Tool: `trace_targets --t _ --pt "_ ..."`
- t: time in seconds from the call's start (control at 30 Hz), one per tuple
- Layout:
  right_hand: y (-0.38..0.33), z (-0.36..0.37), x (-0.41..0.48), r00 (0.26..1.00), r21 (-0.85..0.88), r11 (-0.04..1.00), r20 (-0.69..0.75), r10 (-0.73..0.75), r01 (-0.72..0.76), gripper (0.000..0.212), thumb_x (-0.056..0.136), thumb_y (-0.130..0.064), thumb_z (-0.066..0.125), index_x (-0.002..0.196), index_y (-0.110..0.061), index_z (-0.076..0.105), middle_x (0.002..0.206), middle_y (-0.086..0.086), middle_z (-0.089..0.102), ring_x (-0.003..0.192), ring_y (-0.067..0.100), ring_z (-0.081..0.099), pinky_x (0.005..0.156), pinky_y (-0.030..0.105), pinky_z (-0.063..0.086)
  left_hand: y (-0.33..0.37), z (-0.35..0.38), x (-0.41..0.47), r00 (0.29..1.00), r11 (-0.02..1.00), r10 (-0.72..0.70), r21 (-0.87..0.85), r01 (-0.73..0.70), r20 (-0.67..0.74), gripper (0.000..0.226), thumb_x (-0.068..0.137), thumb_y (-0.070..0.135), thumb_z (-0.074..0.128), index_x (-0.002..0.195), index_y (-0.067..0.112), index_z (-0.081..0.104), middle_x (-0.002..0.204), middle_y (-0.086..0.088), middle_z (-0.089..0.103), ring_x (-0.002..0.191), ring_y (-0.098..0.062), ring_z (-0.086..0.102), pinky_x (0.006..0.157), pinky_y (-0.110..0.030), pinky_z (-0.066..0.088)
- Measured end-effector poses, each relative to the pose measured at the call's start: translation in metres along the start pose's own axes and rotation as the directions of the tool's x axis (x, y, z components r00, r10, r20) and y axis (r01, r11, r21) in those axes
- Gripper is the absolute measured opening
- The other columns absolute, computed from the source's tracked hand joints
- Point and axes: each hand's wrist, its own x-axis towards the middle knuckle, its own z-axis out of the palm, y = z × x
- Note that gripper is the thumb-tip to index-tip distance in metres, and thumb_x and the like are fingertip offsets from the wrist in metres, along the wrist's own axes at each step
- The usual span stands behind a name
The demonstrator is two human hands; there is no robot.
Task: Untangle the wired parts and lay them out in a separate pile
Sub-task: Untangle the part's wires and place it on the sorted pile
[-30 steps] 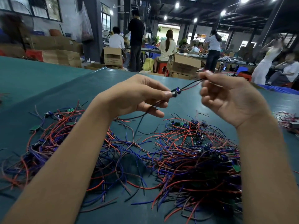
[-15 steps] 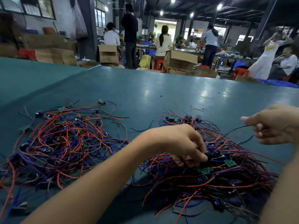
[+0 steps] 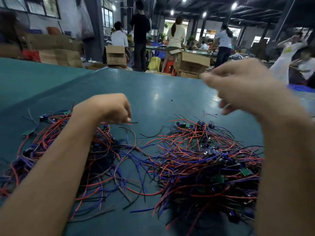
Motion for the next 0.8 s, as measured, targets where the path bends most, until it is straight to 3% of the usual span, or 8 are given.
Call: trace_targets --t 0.1,0.2,0.27,0.33,0.47,0.53,0.63,0.8 --pt "-0.01 0.059 0.003 0.968 -0.14 0.981 0.231 -0.097 0.131 0.036 0.096 -0.044 0.061 0.09 -0.01 0.073 0.071 0.007 0.071 0.059 0.024 0.07 0.064 0.044 0.064 -0.027 0.029 0.024 0.972 0.978 -0.201 0.022 0.206 -0.124 0.019 0.09 0.02 0.071 0.106 0.01 0.072 0.102 -0.015 0.072 0.094 -0.034 0.068 0.08 -0.036 0.056" --pt "-0.007 0.127 -0.002 0.877 -0.296 0.929 0.478 -0.058 0.223 0.032 0.095 -0.039 0.058 0.086 -0.008 0.065 0.085 0.009 0.067 0.08 0.029 0.067 0.081 0.037 0.059 -0.043 0.051 0.038 0.923 0.952 -0.303 -0.022 0.307 -0.238 0.012 0.085 0.013 0.064 0.083 0.011 0.052 0.105 -0.018 0.063 0.105 -0.04 0.059 0.091 -0.046 0.053" --pt "-0.004 0.16 -0.012 0.785 -0.387 0.883 0.618 0.034 0.266 0.028 0.089 -0.033 0.059 0.074 -0.01 0.051 0.08 0.01 0.058 0.075 0.029 0.063 0.077 0.035 0.055 -0.047 0.058 0.041 0.926 0.944 -0.326 -0.008 0.331 -0.192 0.026 0.082 0.018 0.071 0.076 0.013 0.047 0.102 -0.016 0.06 0.108 -0.04 0.057 0.094 -0.048 0.052" --pt "0.0 0.176 -0.02 0.706 -0.424 0.853 0.701 0.098 0.303 0.026 0.082 -0.029 0.057 0.068 -0.012 0.043 0.07 0.006 0.053 0.063 0.025 0.058 0.073 0.038 0.055 -0.049 0.057 0.041 0.934 0.944 -0.327 -0.003 0.33 -0.147 0.032 0.077 0.022 0.081 0.074 0.012 0.051 0.096 -0.014 0.062 0.095 -0.035 0.06 0.084 -0.04 0.053" --pt "0.004 0.178 -0.019 0.729 -0.42 0.844 0.682 0.052 0.333 0.023 0.081 -0.032 0.059 0.072 -0.014 0.046 0.07 0.002 0.046 0.07 0.031 0.055 0.074 0.037 0.052 -0.053 0.044 0.038 0.948 0.943 -0.319 -0.093 0.319 0.009 0.033 0.068 0.027 0.093 0.085 0.009 0.072 0.078 -0.006 0.075 0.079 -0.028 0.073 0.083 -0.038 0.059" --pt "0.003 0.177 -0.017 0.801 -0.398 0.852 0.597 -0.04 0.34 0.016 0.084 -0.033 0.06 0.088 -0.018 0.061 0.079 0.004 0.049 0.076 0.033 0.052 0.071 0.034 0.043 -0.054 0.038 0.034 0.95 0.943 -0.309 -0.108 0.313 0.053 0.034 0.067 0.026 0.093 0.091 0.009 0.077 0.076 -0.003 0.077 0.082 -0.024 0.076 0.089 -0.041 0.059" --pt "-0.001 0.172 -0.015 0.825 -0.343 0.885 0.56 -0.078 0.316 0.025 0.086 -0.033 0.058 0.106 -0.023 0.069 0.096 0.008 0.062 0.084 0.034 0.059 0.072 0.034 0.045 -0.052 0.03 0.028 0.955 0.957 -0.286 -0.037 0.289 0.073 0.032 0.067 0.029 0.092 0.092 0.013 0.08 0.079 0.002 0.078 0.083 -0.019 0.076 0.088 -0.038 0.06" --pt "0.001 0.162 -0.012 0.83 -0.33 0.9 0.554 -0.06 0.286 0.022 0.089 -0.035 0.059 0.105 -0.023 0.07 0.105 0.009 0.067 0.093 0.034 0.064 0.079 0.035 0.052 -0.045 0.03 0.023 0.969 0.969 -0.229 -0.068 0.236 0.093 0.028 0.067 0.017 0.087 0.092 0.009 0.079 0.079 -0.009 0.076 0.061 -0.026 0.063 0.064 -0.032 0.056"
